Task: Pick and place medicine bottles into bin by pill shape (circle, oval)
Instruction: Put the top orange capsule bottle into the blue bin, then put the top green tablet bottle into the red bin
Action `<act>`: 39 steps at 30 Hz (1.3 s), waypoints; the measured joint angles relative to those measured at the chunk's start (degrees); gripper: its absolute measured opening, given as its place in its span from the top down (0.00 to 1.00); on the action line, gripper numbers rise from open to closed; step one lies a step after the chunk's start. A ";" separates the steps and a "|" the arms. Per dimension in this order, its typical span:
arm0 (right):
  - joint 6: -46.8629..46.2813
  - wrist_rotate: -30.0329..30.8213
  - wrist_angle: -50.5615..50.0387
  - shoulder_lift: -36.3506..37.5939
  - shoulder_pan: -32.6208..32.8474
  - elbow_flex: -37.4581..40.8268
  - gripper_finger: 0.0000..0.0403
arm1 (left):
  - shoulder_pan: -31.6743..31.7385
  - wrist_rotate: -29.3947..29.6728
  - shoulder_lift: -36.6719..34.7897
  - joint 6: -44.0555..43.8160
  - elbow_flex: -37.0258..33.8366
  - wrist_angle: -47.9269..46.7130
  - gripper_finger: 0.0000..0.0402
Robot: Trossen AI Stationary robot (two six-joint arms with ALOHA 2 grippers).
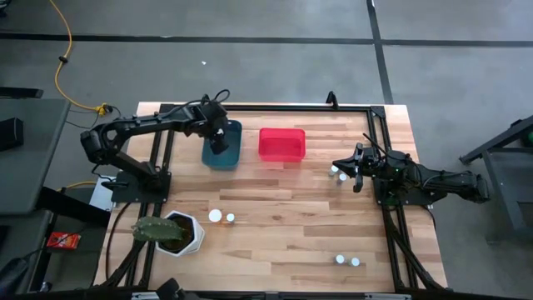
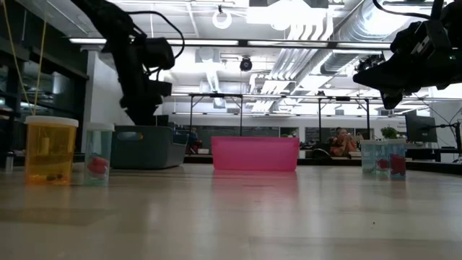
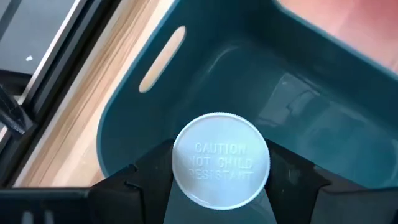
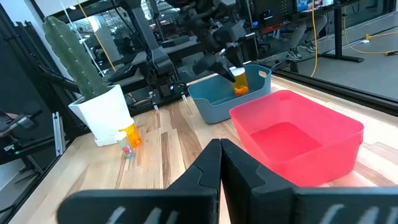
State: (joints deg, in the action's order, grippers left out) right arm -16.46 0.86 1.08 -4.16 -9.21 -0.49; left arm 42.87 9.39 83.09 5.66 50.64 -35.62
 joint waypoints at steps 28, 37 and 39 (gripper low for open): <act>-0.01 0.00 0.00 0.01 -0.01 0.02 1.00 | -0.16 0.26 -0.80 -0.96 3.33 -2.97 0.28; -0.01 0.00 0.00 0.02 0.00 0.00 1.00 | -1.83 -2.91 -8.24 -4.45 9.05 0.85 0.28; 0.01 0.00 0.00 0.02 -0.01 0.01 1.00 | -3.85 -4.01 -11.53 -6.52 7.34 5.62 0.28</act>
State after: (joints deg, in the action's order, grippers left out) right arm -16.45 0.86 1.08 -4.14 -9.22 -0.48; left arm 39.02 5.37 71.56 -0.86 57.98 -30.00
